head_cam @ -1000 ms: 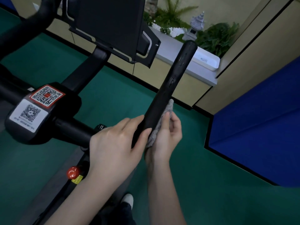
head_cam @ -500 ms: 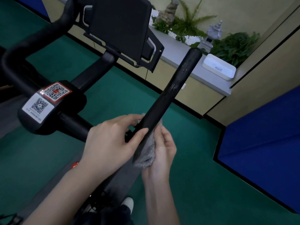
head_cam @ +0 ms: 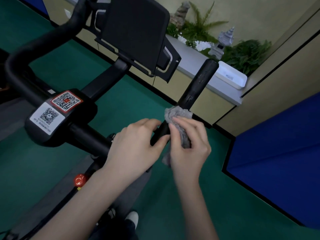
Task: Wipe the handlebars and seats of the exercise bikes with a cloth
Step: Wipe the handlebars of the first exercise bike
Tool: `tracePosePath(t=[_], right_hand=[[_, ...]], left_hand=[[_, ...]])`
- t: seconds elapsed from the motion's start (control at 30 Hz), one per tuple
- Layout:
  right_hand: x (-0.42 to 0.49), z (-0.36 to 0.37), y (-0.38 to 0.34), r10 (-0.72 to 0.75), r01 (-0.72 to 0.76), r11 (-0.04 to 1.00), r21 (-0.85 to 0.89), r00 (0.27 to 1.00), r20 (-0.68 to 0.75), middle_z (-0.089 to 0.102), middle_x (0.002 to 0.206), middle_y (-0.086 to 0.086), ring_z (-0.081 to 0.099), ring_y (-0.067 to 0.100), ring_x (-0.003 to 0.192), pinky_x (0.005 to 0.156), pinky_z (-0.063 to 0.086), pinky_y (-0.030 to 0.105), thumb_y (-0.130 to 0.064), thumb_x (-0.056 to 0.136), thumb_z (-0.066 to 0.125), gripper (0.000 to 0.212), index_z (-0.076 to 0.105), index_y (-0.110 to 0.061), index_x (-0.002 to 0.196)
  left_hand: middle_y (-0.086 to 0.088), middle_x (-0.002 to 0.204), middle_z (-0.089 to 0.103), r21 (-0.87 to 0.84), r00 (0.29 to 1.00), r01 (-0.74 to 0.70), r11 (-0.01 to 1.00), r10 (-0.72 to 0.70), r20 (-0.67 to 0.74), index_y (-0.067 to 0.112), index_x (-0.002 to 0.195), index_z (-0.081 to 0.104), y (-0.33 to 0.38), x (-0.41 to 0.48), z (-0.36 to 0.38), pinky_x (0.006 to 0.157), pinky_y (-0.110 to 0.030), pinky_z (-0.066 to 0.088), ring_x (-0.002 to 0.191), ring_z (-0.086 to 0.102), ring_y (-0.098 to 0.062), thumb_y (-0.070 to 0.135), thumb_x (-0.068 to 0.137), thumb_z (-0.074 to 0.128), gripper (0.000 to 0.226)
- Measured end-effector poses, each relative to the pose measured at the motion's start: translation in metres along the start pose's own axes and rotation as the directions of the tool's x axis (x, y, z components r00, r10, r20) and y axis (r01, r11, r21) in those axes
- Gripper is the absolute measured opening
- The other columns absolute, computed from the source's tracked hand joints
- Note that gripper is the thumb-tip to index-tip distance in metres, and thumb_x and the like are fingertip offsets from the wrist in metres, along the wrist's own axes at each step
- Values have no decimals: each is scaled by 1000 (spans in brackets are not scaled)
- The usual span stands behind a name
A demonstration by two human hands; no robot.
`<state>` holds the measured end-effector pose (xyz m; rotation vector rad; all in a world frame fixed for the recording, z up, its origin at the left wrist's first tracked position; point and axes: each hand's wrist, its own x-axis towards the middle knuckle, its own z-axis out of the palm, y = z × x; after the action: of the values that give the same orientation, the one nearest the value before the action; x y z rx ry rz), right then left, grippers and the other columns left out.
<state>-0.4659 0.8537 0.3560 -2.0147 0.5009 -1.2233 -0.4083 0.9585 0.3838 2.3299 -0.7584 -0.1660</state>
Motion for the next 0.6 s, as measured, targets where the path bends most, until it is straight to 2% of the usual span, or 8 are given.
tracePosePath(t=[0.1, 0.27, 0.33, 0.4, 0.47, 0.53, 0.6], right_hand=[[26, -7, 5, -114, 133, 987, -84, 973, 201, 67, 94, 4, 62, 6, 90, 85, 47, 15, 2, 82, 71, 11, 74, -2, 92], [67, -6, 2, -85, 144, 974, -173, 948, 306, 68, 96, -2, 61, 2, 93, 87, 44, 9, -3, 84, 71, 9, 74, -5, 92], [68, -9, -2, -86, 170, 970, -172, 908, 410, 69, 94, -3, 62, 2, 92, 86, 46, 10, -5, 84, 70, 7, 73, -6, 91], [72, -12, -6, -84, 209, 962, -178, 841, 535, 70, 93, -4, 63, 2, 91, 85, 47, 12, -7, 85, 71, 7, 74, -7, 91], [84, -12, -12, -62, 262, 939, -225, 768, 638, 69, 94, -5, 62, 1, 90, 84, 44, 8, -9, 85, 71, 8, 74, -8, 92], [98, -9, -17, -33, 313, 904, -290, 729, 684, 70, 94, -2, 62, 5, 89, 81, 41, 5, -11, 87, 69, 9, 73, -8, 94], [104, -5, -22, 8, 333, 875, -352, 716, 698, 71, 96, 3, 63, 11, 91, 81, 42, 8, -12, 88, 67, 10, 73, -7, 96]], left_hand=[[13, 106, 65, -2, 1000, 6, 1000, -6, 18, 33, 110, 60, -2, 0, 0, 75, -40, 53, 88, 65, -21, 55, 83, 53, 36], [14, 106, 64, -48, 999, 0, 999, 2, 38, 35, 112, 58, -6, 0, -1, 75, -39, 52, 88, 64, -19, 58, 83, 52, 37], [13, 105, 63, -50, 999, -6, 999, 8, 46, 34, 112, 57, -8, 0, -1, 74, -38, 52, 87, 64, -19, 57, 84, 52, 37], [12, 103, 63, -54, 999, -8, 999, 11, 47, 33, 110, 58, -8, 1, 0, 74, -38, 52, 86, 64, -20, 57, 84, 51, 36], [11, 101, 63, -63, 998, -10, 998, 14, 54, 33, 108, 58, -8, 2, 0, 73, -37, 51, 86, 64, -20, 57, 85, 51, 35], [11, 99, 62, -74, 998, -13, 997, 17, 53, 32, 107, 58, -8, 3, -1, 72, -36, 51, 85, 64, -19, 56, 85, 51, 34], [11, 99, 62, -87, 998, -19, 996, 23, 51, 30, 106, 58, -9, 3, -1, 71, -36, 51, 85, 64, -19, 56, 86, 52, 33]])
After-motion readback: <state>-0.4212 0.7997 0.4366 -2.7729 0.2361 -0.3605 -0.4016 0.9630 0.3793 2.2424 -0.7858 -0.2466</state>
